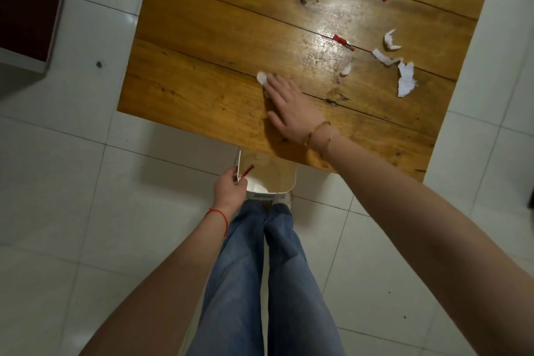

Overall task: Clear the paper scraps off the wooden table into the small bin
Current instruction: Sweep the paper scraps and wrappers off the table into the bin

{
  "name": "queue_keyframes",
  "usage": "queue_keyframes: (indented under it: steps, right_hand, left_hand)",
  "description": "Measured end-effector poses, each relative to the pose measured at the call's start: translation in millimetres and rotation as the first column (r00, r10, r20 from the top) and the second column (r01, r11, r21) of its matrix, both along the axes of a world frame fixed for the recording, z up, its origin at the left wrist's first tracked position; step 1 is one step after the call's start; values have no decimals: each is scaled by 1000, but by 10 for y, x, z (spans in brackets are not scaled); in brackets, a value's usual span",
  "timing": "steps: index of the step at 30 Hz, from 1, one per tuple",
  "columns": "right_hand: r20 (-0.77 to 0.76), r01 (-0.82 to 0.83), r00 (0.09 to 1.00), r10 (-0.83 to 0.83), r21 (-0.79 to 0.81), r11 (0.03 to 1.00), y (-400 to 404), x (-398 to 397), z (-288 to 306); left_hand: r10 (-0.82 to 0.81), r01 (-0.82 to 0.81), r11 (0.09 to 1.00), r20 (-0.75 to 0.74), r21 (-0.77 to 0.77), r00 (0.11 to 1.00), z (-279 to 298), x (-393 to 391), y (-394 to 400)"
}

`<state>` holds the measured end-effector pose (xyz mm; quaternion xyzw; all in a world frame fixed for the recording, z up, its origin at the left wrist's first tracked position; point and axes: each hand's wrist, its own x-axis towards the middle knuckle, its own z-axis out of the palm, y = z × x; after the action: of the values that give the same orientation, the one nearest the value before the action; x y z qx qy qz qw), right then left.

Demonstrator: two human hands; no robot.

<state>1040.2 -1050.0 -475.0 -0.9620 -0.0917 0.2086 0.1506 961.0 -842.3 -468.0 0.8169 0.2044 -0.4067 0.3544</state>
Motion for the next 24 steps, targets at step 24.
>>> queue_keyframes:
  steps: [24]
  right_hand:
    - [-28, 443, 895, -445, -41, 895, -965, -326, 69]
  left_hand:
    - [-112, 112, 994, -11, 10, 994, 8, -175, -300]
